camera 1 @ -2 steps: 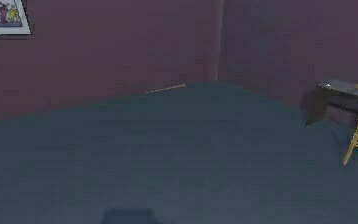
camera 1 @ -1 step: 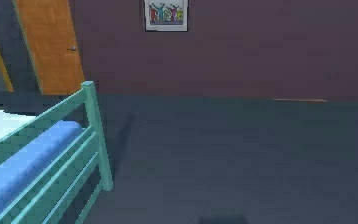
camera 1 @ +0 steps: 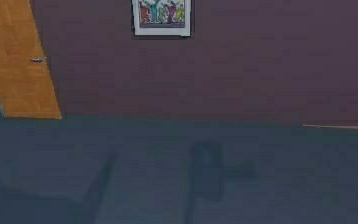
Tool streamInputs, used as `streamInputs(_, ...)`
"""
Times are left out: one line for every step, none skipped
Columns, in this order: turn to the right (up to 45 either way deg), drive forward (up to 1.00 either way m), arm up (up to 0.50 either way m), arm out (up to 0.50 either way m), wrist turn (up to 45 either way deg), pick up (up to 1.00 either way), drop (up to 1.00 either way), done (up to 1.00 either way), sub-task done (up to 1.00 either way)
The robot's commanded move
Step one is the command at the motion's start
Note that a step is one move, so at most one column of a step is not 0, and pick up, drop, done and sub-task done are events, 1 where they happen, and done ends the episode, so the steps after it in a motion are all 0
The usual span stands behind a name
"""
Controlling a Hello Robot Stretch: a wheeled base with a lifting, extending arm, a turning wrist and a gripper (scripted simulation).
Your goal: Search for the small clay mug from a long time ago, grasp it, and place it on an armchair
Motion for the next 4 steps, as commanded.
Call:
streamInputs(0.0, 0.75, 0.0, 0.0, 0.0, 0.0, 0.0, 0.0, 0.0)
streamInputs(-42.0, 0.0, 0.0, 0.0, 0.0, 0.0, 0.0, 0.0, 0.0)
streamInputs(0.0, 0.35, 0.0, 0.0, 0.0, 0.0, 0.0, 0.0, 0.0)
streamInputs(-30.0, 0.0, 0.0, 0.0, 0.0, 0.0, 0.0, 0.0, 0.0)
